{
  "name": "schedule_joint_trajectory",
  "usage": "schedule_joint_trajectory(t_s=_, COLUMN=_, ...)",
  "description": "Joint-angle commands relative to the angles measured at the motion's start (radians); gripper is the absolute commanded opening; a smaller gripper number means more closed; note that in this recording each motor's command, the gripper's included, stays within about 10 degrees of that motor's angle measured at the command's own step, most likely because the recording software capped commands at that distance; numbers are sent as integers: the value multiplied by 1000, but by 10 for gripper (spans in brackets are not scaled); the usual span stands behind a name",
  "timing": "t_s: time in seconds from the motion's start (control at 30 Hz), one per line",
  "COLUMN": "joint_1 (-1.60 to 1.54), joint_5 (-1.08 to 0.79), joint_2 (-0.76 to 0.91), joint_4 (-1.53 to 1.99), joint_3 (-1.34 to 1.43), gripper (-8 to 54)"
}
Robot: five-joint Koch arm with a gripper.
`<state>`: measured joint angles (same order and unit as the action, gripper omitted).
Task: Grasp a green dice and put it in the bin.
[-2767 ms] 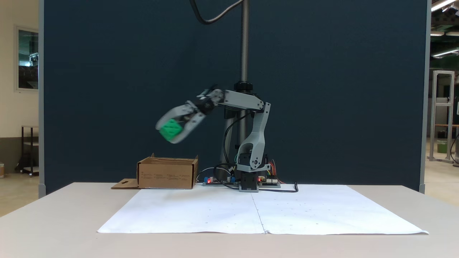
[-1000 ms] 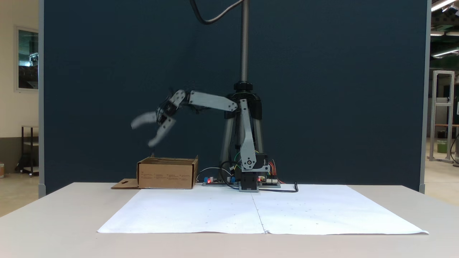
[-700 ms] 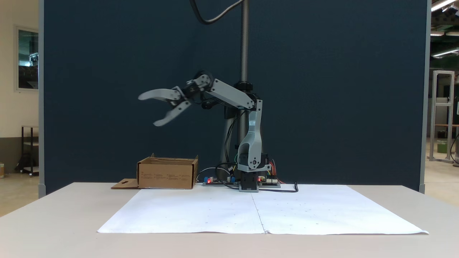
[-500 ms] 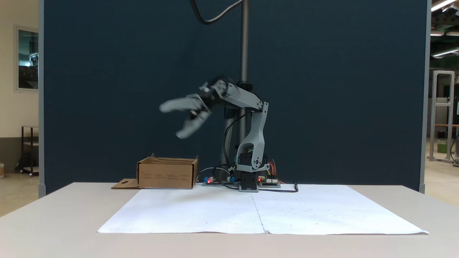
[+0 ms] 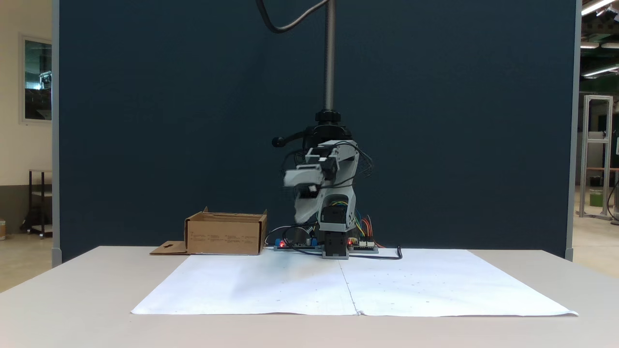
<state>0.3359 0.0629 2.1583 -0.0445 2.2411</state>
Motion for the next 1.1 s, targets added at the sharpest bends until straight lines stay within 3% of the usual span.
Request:
schedule_joint_trajectory(t_s=0.0, joint_1=-25, joint_5=64, joint_2=71, joint_4=-167, joint_3=8, gripper=448)
schedule_joint_trajectory(t_s=0.43, joint_1=-236, joint_5=0, joint_2=210, joint_4=-550, joint_3=298, gripper=439)
schedule_joint_trajectory(t_s=1.07, joint_1=-213, joint_5=-67, joint_2=216, joint_4=-1130, joint_3=890, gripper=445)
